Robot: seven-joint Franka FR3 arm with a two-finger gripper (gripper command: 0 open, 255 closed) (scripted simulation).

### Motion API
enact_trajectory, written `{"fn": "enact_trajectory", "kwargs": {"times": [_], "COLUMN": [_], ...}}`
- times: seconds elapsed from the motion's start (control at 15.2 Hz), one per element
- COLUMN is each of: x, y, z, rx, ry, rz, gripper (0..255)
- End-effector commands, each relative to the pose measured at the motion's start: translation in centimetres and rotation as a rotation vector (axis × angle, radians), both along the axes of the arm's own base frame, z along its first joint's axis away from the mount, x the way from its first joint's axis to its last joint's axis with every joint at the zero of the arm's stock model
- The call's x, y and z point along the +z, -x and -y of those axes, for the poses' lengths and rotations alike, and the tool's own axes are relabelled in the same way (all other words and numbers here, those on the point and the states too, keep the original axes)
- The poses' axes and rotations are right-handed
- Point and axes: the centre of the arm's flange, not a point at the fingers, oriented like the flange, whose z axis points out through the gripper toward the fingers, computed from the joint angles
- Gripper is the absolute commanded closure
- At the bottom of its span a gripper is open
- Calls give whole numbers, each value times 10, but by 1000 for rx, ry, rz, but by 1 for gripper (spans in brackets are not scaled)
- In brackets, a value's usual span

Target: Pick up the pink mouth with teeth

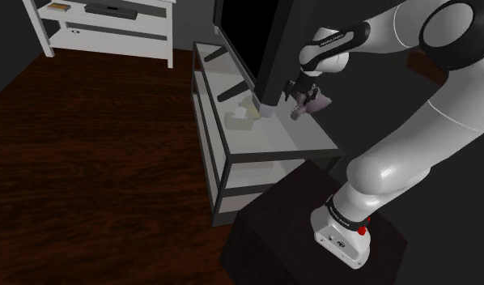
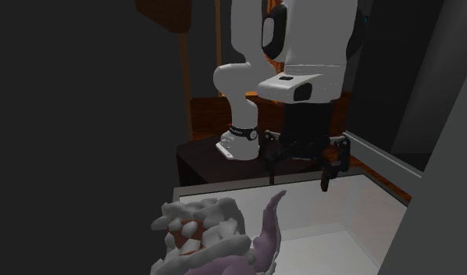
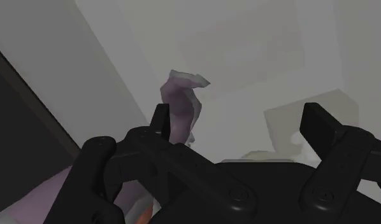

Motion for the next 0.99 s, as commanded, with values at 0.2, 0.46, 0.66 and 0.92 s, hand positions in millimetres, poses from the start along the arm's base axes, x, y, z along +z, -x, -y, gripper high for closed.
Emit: {"fn": "enact_trajectory", "kwargs": {"times": [0.2,0.46,0.66,0.92], "x": [-35,-55,-71,-95], "y": [-2,-3,-3,-3], "z": [53,85,85,85], "rx": [-134,-213,-213,-213], "ry": [9,14,14,14], "rz": [26,42,42,42], "gripper": [0,0,0,0]}}
